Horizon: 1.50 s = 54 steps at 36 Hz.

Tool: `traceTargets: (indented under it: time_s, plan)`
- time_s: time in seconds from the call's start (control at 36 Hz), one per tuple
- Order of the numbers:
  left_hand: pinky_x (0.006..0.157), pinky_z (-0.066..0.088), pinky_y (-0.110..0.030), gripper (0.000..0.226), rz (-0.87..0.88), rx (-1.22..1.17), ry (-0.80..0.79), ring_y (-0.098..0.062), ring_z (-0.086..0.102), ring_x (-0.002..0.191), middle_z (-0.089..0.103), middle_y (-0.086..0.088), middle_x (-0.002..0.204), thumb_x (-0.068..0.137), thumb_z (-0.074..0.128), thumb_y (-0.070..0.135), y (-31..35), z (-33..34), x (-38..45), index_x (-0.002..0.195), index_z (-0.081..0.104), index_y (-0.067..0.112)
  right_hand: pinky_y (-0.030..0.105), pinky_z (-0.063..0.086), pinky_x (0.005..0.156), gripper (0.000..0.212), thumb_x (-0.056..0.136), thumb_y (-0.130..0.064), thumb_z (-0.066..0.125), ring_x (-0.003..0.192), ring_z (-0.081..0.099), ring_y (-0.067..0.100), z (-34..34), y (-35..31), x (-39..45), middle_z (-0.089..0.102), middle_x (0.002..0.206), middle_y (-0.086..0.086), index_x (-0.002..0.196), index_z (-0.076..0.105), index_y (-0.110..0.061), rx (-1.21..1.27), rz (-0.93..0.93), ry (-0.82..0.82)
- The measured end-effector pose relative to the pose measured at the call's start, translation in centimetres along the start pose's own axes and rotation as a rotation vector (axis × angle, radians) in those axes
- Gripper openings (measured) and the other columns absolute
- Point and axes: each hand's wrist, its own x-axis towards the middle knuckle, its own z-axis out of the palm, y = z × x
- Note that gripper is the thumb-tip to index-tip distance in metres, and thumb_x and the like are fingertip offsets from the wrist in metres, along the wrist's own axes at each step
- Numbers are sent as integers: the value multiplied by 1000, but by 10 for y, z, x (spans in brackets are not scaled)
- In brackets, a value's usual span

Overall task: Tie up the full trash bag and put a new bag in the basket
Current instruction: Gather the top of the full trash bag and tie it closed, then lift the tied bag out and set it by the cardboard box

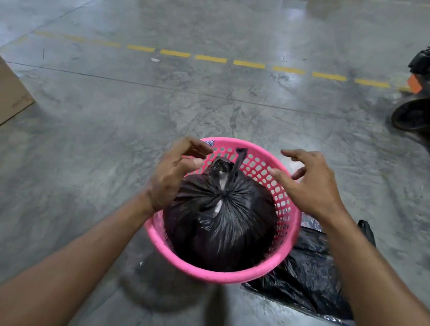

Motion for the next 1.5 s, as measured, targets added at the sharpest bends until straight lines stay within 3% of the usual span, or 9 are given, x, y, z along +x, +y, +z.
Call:
traceTargets:
  time_s: [0.06,0.19,0.44,0.61,0.86,1.11,1.19,1.31,1.5]
  plan:
    - [89,47,-15,32,48,284,-54,-3,64,99,71,2,105,79,63,30,1,7,-2,108,67,16,34,50,91,51,90,-45,71,94,70,27,-1,12,2,55,130,6,135,61,-24,-87,62,40]
    - [97,47,-46,46,-11,853,-211,-18,62,101,66,11,101,69,58,54,-14,37,-12,109,64,32,48,52,96,52,100,-51,49,116,63,38,8,37,-8,59,132,16,142,50,-21,-195,196,-106]
    - [103,41,-47,30,-23,1257,-378,-25,57,120,65,2,119,89,61,47,-6,69,5,116,66,34,45,58,72,29,103,-37,46,79,67,34,29,42,-25,75,99,11,125,55,-19,-91,178,-58]
    - [101,44,-50,34,-37,1459,-483,-31,54,123,57,-9,127,96,53,37,5,78,20,123,57,17,49,59,69,27,103,-37,42,76,68,39,33,47,-22,73,93,16,120,51,-18,-74,183,-50]
    - [79,39,-45,8,-71,1089,-467,-42,57,93,60,-21,101,98,47,13,28,59,28,104,45,7,42,50,66,29,103,-35,40,75,59,36,31,54,-22,69,94,20,122,52,-15,-87,217,-50]
    - [64,34,-30,10,101,773,-87,-23,43,68,52,-13,77,97,51,7,110,17,49,101,46,-1,42,38,69,35,106,-37,40,96,66,47,34,58,-26,71,106,29,123,61,-16,-64,202,-2]
    - [56,33,-18,9,133,697,-5,-7,36,58,50,-4,72,97,50,8,141,-7,51,103,46,2,44,44,81,43,108,-39,33,107,63,42,25,53,-22,67,119,25,129,63,-15,-8,148,62]
    - [58,33,-23,10,226,651,128,-2,38,56,44,9,71,98,52,13,176,-46,53,103,48,6,41,43,87,47,105,-49,34,109,62,36,-5,2,-12,66,117,16,127,63,-19,169,51,217]
    - [62,37,-27,8,250,483,387,-3,45,62,49,10,73,97,54,21,215,-119,45,98,47,17,27,42,91,72,90,-79,34,115,61,13,-29,-129,-24,65,126,-8,141,51,-32,470,-210,90]
